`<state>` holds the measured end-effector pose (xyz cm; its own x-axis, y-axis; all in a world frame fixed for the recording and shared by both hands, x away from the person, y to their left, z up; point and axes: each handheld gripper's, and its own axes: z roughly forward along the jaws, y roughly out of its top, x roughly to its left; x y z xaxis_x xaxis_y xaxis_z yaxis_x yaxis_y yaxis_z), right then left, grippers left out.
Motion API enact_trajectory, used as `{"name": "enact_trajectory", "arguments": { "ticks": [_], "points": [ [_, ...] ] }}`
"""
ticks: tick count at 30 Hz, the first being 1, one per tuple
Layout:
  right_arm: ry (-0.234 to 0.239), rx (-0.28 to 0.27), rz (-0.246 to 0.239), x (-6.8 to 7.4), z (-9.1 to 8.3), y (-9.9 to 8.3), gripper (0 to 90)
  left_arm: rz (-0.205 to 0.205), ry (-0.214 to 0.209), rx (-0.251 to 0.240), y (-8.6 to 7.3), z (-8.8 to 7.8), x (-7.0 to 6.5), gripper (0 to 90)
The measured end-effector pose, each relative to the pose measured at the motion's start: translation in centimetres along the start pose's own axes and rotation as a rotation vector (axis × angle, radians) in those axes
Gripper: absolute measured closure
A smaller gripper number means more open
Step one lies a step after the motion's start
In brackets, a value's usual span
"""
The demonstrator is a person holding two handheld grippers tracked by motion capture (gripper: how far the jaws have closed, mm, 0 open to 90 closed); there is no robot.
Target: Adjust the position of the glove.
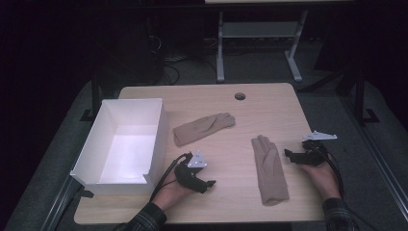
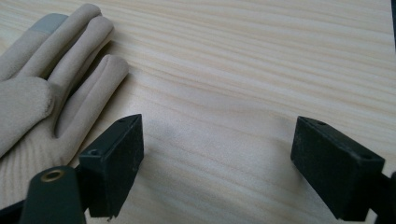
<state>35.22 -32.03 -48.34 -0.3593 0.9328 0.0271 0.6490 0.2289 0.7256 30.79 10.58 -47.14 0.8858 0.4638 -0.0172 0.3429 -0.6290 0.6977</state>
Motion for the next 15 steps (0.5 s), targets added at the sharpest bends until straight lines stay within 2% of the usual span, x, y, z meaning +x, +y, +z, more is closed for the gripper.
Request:
{"name": "enact_trajectory", "arguments": {
  "ticks": [2,3,4,5,10,11,12,15],
  "points": [
    [0.000,0.000,0.000,0.0,0.0,0.0,16.6,-0.006,-0.002,0.008,0.2,-0.1,0.1,36.4],
    [0.000,0.000,-0.001,0.0,0.0,0.0,16.7,-0.038,0.000,0.011,0.6,-0.1,0.5,41.0],
    [0.000,0.000,0.000,0.0,0.0,0.0,16.7,-0.038,0.000,0.011,0.6,-0.1,0.5,45.3],
    [0.000,0.000,0.001,0.0,0.0,0.0,16.7,-0.067,0.009,0.004,1.0,-0.2,1.0,49.5],
    [0.000,0.000,0.001,0.0,0.0,0.0,16.7,-0.079,0.019,0.013,1.9,-0.2,1.9,76.9],
    [0.000,0.000,0.000,0.0,0.0,0.0,16.6,-0.095,0.019,0.013,2.2,-0.2,2.2,76.9],
    [0.000,0.000,0.000,0.0,0.0,0.0,16.7,-0.100,0.024,0.013,2.4,-0.2,2.5,85.5],
    [0.000,0.000,0.001,0.0,0.0,0.0,16.7,-0.105,0.047,0.012,3.3,-0.1,3.3,89.3]
  ]
}}
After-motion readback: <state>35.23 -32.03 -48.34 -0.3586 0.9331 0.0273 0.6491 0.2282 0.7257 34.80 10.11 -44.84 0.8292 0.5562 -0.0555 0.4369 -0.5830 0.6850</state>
